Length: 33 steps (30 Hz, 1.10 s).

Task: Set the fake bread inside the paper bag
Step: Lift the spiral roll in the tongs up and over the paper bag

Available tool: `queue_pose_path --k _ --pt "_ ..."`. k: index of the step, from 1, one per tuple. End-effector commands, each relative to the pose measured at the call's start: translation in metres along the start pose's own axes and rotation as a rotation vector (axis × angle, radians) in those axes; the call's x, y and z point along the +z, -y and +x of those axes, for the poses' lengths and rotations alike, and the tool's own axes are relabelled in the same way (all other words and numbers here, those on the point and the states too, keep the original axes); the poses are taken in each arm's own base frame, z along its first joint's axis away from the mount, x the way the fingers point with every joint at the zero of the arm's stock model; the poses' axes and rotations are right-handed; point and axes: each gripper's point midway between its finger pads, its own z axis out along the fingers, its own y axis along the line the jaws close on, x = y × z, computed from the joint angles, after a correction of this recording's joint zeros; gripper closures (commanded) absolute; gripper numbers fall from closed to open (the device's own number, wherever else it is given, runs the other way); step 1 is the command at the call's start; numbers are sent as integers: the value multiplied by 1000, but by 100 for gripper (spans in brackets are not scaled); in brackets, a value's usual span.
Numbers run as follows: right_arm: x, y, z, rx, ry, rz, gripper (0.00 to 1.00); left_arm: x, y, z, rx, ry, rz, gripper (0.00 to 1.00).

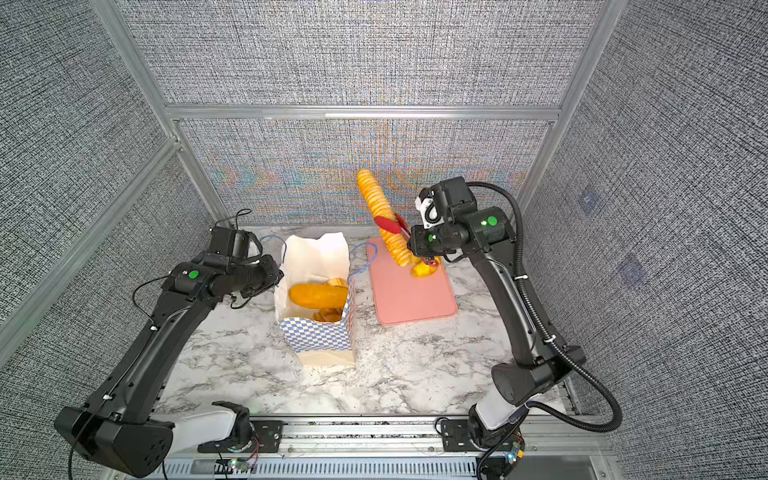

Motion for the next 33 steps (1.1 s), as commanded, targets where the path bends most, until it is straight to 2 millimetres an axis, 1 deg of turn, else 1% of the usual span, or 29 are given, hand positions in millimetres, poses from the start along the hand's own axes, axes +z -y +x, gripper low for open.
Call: queue_pose_path --k 1,5,9,15,24,28,33 --pt "-18 -28 -26 11 120 -141 70 0 4 -3 4 9 21 87" --pt "-39 -50 -40 15 195 -248 71 1 5 -2 4 6 23 88" --pt "-54 -67 -50 10 243 -331 70 1 5 -2 4 3 24 89" --pt "-63 -88 -54 9 254 -401 71 1 6 -3 3 6 27 89" --pt "-66 -129 -39 -16 230 -453 71 -1 6 -3 -2 13 30 91" --pt "-69 -143 -34 -14 233 -459 71 -2 4 -2 -8 15 27 91" --pt "-62 -158 -21 4 217 -451 72 -2 4 -1 -17 17 31 91"
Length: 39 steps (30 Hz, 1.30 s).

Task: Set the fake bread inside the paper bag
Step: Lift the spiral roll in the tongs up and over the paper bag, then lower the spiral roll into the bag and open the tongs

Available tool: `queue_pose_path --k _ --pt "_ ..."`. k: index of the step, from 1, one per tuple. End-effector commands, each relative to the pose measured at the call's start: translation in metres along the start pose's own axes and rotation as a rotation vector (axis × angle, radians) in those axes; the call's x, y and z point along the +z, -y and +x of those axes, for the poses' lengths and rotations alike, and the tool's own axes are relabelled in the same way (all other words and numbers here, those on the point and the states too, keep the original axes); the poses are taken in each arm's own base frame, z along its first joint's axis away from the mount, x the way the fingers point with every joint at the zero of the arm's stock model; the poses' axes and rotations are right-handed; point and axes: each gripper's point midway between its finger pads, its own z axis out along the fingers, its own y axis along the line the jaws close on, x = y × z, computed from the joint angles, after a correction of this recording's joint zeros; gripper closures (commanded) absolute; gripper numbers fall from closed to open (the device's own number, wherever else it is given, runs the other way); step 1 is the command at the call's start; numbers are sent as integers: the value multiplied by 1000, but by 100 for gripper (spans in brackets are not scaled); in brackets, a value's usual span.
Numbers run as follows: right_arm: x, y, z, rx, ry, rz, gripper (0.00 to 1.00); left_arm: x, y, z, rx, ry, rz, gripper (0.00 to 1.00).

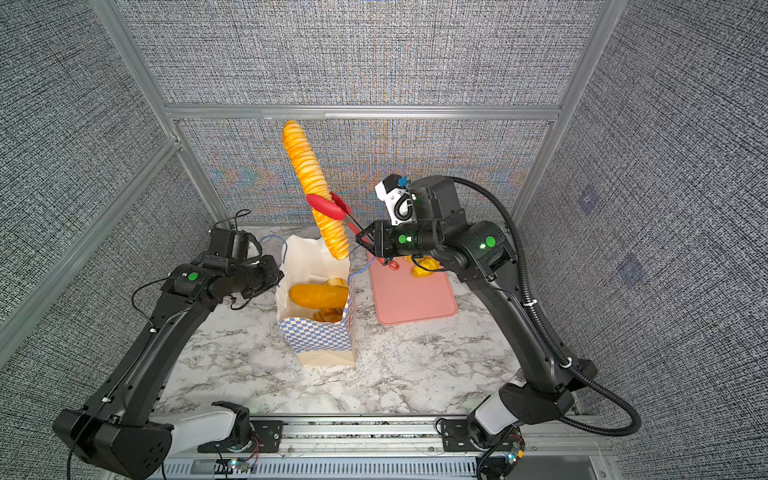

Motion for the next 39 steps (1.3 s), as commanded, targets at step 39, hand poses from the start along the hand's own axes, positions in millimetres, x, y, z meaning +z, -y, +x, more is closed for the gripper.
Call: queue_pose_path --k 39 --pt "31 0 118 -16 -160 142 68 -7 -1 3 -20 19 19 93"
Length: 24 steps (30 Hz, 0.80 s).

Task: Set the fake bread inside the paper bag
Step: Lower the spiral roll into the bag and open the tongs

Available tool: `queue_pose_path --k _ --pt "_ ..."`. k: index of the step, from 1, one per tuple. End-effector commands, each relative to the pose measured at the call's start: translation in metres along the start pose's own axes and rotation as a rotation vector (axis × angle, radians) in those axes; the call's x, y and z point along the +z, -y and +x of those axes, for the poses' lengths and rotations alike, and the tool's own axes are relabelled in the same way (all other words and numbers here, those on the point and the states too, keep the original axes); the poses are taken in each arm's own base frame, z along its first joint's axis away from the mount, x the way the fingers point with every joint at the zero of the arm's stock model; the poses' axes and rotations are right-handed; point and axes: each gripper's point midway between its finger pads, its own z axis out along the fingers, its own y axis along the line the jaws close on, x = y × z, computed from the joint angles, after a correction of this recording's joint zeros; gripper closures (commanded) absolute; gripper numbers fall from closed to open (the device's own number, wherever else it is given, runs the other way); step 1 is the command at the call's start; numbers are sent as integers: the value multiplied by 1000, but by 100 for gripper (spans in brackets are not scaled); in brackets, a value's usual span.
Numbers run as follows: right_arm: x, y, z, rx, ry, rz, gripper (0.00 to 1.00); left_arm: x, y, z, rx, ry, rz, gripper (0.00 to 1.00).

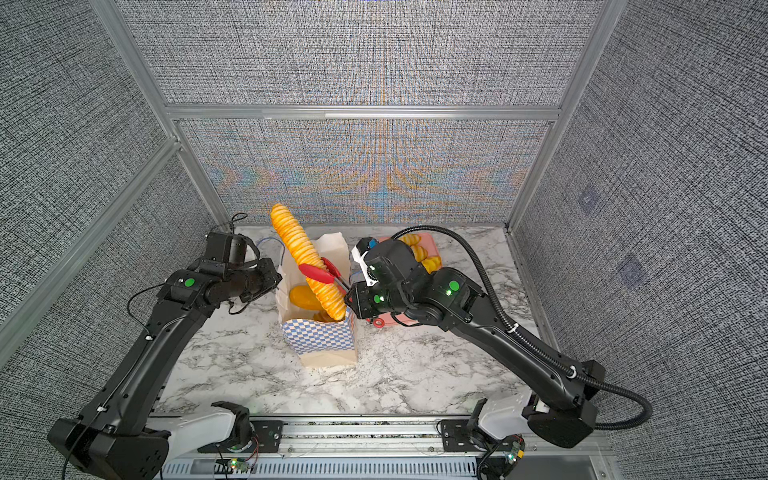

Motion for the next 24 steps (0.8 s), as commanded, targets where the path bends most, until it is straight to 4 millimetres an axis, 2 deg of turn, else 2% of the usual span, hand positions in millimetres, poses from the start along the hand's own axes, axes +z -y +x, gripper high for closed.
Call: queue_pose_path --k 1,12,18,24 --pt "-1 1 -6 4 36 7 67 -2 2 -2 -3 10 10 93" --pt "-2 -1 -8 -1 43 3 50 -3 -1 1 -5 10 5 93" --pt "2 -2 -6 -4 29 -3 48 -3 -1 1 -5 9 6 93" --pt "9 2 0 -5 1 15 50 -2 -1 0 -5 9 5 93"
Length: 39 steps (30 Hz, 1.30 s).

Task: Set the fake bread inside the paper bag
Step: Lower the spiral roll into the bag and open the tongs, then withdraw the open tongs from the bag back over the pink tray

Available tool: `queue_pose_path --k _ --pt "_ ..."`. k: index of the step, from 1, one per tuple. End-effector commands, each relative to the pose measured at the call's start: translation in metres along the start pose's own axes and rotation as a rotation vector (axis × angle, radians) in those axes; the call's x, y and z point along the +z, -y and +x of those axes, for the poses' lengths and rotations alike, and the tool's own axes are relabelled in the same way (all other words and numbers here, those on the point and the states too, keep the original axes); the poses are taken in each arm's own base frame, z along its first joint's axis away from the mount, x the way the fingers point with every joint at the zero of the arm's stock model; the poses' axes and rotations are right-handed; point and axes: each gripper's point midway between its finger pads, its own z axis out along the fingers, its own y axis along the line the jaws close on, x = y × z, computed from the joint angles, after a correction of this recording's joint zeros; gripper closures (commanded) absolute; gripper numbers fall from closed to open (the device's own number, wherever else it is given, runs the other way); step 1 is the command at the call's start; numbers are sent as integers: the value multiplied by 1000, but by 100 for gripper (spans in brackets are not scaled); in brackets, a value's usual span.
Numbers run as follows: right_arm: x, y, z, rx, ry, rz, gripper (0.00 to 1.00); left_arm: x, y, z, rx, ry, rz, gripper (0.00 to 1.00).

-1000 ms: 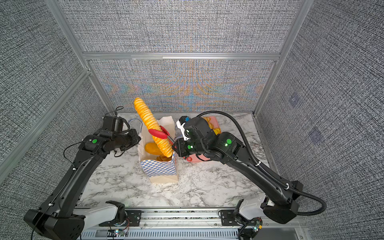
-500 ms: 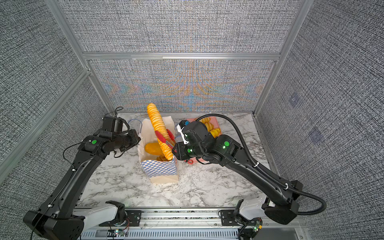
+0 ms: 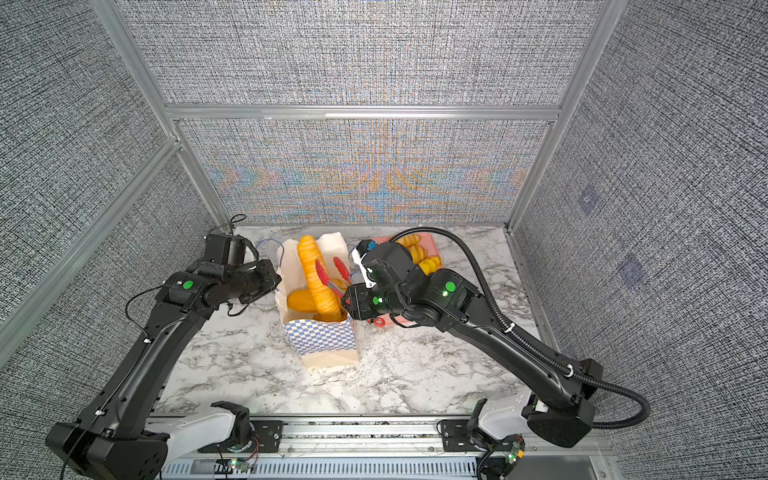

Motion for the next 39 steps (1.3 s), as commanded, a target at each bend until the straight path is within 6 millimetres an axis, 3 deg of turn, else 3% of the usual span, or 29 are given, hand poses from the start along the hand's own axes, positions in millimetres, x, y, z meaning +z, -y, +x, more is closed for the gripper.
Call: queue_pose_path --k 1,12,19,22,28,34,39 --pt "3 -4 -2 -7 5 -18 50 0 2 -2 -2 10 7 93" --pt "-15 -18 -28 -40 63 -41 52 1 1 -3 2 7 -1 93" --pt "-35 -5 -59 -37 127 3 52 1 1 -5 2 13 -2 69" --pt "-44 7 -71 -29 151 28 52 0 2 -5 5 14 1 58" --pt "-60 45 -87 24 182 109 53 -3 3 -7 11 21 0 47" --pt "-73 95 -89 119 187 204 53 -5 4 -8 20 24 -1 46" --pt "-74 139 -79 222 158 284 53 -5 3 -8 26 18 -10 49"
